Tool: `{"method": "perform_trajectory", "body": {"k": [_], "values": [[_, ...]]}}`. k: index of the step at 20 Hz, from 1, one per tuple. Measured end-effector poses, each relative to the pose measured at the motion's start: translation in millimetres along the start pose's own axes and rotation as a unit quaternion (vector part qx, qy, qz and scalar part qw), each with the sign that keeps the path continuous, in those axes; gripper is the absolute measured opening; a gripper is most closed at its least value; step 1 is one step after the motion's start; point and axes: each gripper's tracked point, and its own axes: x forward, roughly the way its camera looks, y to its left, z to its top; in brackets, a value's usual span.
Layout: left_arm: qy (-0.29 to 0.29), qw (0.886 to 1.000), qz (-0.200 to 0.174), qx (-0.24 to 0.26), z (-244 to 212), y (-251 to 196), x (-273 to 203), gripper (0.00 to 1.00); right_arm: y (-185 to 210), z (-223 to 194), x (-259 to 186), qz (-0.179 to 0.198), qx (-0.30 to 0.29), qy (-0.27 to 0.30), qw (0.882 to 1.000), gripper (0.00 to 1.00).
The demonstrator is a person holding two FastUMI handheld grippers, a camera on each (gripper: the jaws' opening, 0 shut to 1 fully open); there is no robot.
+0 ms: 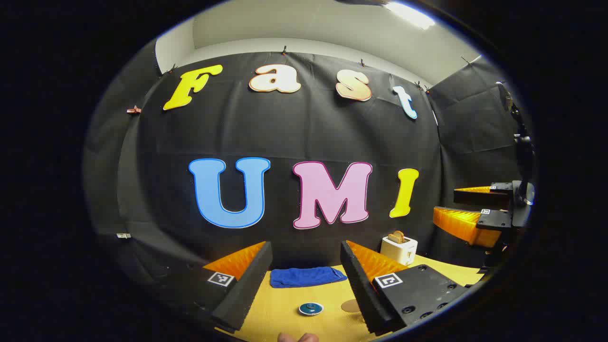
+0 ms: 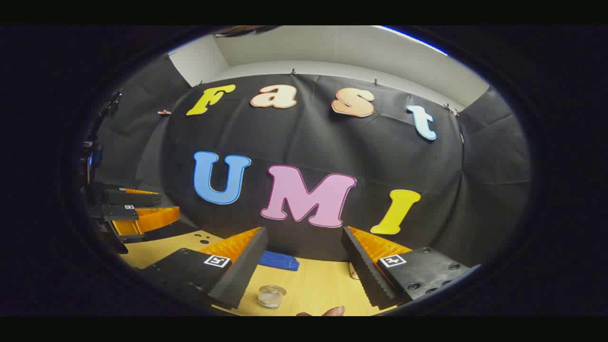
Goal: Open the teacup lid with one hand, grasp the water bottle and pour water into the teacup with the other hand; after pouring, place the water bottle on the coaster and then close the teacup lid.
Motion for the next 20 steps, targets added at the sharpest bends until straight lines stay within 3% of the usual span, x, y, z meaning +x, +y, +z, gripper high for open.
{"method": "perform_trajectory", "body": {"k": [15,20], "values": [[0.005,1.0,-0.008,-0.001,-2.8,-1.1,5.8,0.92,4.0,-3.3,3.4,0.007,0.001,0.002,1.0,0.96],[0.017,1.0,-0.012,0.0,-23.5,-2.4,13.9,0.92,8.3,-18.9,3.7,0.016,0.0,0.009,1.0,0.98]]}}
